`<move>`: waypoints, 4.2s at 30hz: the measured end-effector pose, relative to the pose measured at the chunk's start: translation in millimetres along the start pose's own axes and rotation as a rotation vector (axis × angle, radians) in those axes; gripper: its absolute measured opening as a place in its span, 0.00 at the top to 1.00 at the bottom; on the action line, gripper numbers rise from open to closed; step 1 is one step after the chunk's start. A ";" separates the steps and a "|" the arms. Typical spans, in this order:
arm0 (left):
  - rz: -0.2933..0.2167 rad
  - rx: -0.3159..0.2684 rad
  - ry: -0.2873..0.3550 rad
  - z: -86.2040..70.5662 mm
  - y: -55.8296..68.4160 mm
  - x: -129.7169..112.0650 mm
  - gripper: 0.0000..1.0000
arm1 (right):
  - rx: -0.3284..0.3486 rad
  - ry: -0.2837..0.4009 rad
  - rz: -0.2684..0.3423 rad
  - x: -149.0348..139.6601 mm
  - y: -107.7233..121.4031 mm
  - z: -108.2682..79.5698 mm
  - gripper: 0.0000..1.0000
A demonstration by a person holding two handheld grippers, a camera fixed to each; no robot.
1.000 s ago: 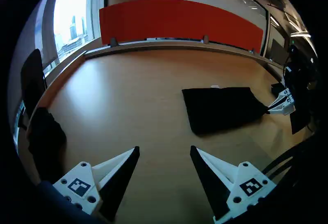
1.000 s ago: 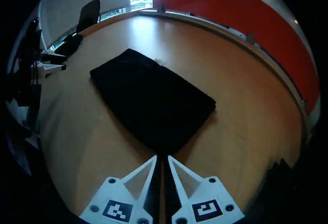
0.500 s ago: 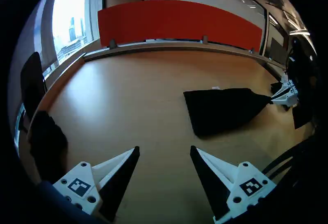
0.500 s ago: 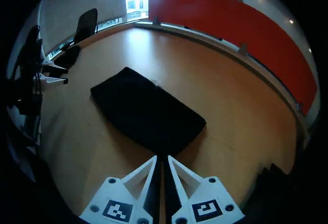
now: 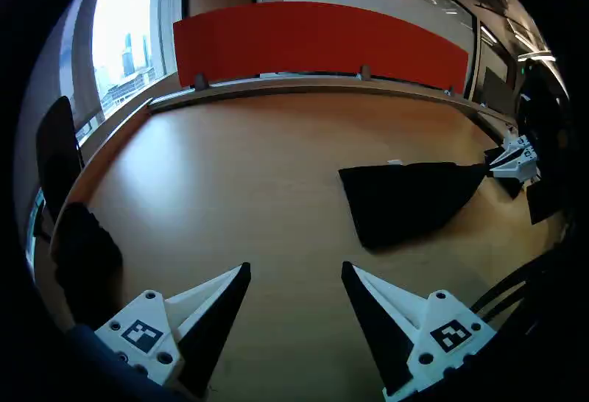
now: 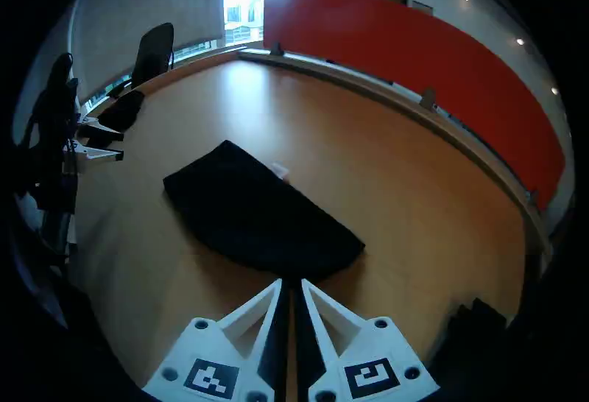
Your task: Fold towel
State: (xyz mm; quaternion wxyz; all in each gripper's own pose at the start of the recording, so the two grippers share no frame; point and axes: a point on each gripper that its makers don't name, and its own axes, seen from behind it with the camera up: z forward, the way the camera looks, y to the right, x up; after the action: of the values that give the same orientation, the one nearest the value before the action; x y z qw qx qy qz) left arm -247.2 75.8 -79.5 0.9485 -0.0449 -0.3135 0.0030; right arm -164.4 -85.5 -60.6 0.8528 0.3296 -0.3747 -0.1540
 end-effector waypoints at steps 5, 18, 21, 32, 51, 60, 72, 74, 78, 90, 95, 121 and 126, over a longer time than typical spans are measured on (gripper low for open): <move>-0.003 0.003 0.008 -4.3 -1.0 0.3 0.09 | 0.017 0.028 -0.039 24.9 -5.8 0.2 0.97; -0.037 0.019 0.033 -11.4 -2.5 -2.6 0.09 | 0.076 0.070 -0.201 91.9 -26.1 5.6 0.97; -0.043 0.019 0.039 -12.1 -2.2 -4.1 0.09 | 0.087 0.069 -0.220 98.9 -28.8 8.1 0.97; -0.064 0.022 0.046 -16.8 -3.7 -13.0 0.09 | 0.155 0.036 -0.323 114.8 -43.6 20.5 0.97; -0.139 0.074 0.065 -42.9 -19.6 -34.1 0.09 | 0.396 -0.063 -0.497 126.5 -138.4 100.8 0.97; -0.161 0.086 0.055 -47.2 -23.2 -47.0 0.09 | 0.450 -0.141 -0.477 96.5 -164.6 135.8 0.97; -0.153 0.091 0.049 -47.6 -28.1 -50.6 0.09 | 0.461 -0.146 -0.483 96.0 -171.8 142.1 0.87; -0.152 0.093 0.048 -48.1 -28.9 -51.5 0.09 | 0.460 -0.147 -0.492 94.6 -171.8 142.7 0.81; -0.154 0.096 0.045 -48.9 -29.9 -53.3 0.09 | 0.460 -0.146 -0.502 93.2 -172.1 142.6 0.68; -0.152 0.101 0.048 -51.2 -31.1 -52.8 0.09 | 0.439 -0.123 -0.474 95.8 -168.9 134.6 0.29; -0.152 0.102 0.051 -52.5 -32.4 -52.4 0.09 | 0.420 -0.117 -0.454 92.5 -163.2 128.0 0.29; -0.118 0.093 0.051 -58.5 -30.6 -52.7 0.09 | 0.290 -0.152 -0.335 36.9 -116.2 85.0 0.29; -0.111 0.091 0.050 -58.8 -29.8 -53.0 0.09 | 0.277 -0.163 -0.322 26.2 -113.4 82.8 0.29</move>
State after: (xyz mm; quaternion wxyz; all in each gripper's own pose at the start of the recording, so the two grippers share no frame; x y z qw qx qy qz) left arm -255.5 39.4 -155.4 0.9559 0.0157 -0.2911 -0.0363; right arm -210.0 -219.2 -81.7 0.7308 0.4854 -0.4025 -0.2613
